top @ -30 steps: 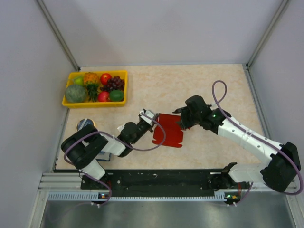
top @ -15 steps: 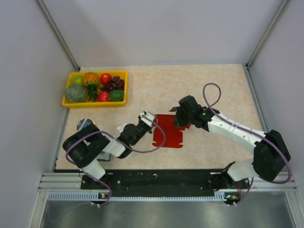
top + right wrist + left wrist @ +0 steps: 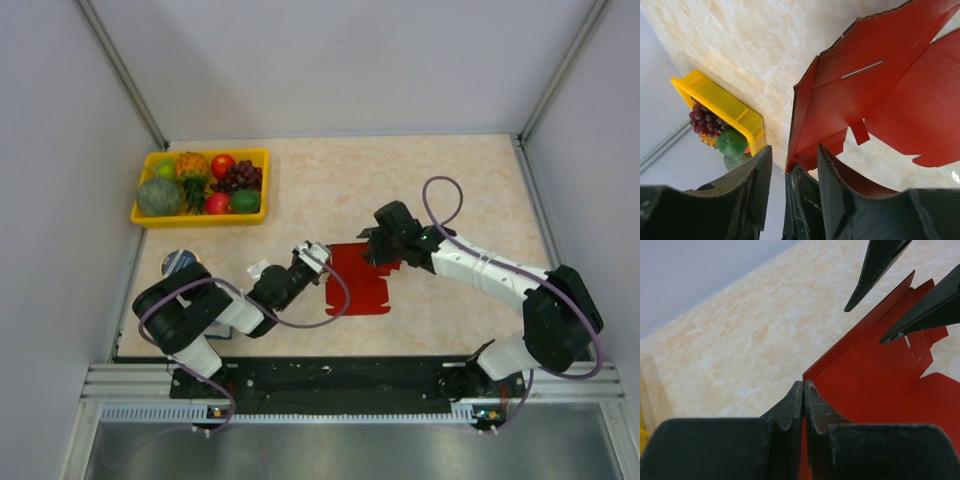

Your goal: Fold the paper box

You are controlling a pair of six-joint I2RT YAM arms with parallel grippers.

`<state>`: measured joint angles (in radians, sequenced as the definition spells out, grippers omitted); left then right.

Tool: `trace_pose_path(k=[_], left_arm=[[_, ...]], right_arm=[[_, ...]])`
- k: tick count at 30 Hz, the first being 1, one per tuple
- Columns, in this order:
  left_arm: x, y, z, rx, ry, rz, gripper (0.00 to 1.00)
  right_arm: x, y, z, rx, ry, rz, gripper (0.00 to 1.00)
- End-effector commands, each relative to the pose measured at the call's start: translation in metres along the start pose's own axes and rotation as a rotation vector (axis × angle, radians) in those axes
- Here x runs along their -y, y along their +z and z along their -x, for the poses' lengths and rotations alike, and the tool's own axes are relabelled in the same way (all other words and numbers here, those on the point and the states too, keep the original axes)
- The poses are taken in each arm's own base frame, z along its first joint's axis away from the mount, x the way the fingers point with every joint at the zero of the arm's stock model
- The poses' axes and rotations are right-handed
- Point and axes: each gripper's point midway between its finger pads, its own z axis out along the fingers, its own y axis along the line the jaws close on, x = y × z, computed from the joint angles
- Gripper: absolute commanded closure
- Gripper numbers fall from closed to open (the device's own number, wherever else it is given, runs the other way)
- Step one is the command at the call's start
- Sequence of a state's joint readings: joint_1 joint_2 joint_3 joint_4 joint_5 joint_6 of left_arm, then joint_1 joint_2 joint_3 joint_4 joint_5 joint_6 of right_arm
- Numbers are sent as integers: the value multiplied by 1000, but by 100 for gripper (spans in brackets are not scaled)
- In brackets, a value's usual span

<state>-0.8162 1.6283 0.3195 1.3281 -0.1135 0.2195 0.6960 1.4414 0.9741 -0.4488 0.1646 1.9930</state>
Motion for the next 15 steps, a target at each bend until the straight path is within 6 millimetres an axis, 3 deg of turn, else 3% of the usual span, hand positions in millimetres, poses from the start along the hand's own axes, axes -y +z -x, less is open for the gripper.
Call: trace_pose_path(k=[1, 11, 15], left_arm=[[-12, -3, 63, 258, 3, 58, 94], [-14, -8, 70, 282, 58, 80, 94], [-12, -9, 74, 292, 73, 74, 94]], right_arm=[[-13, 4, 7, 9, 242, 7, 60], [-7, 12, 10, 20, 228, -16, 62], [-6, 15, 11, 25, 217, -23, 67]])
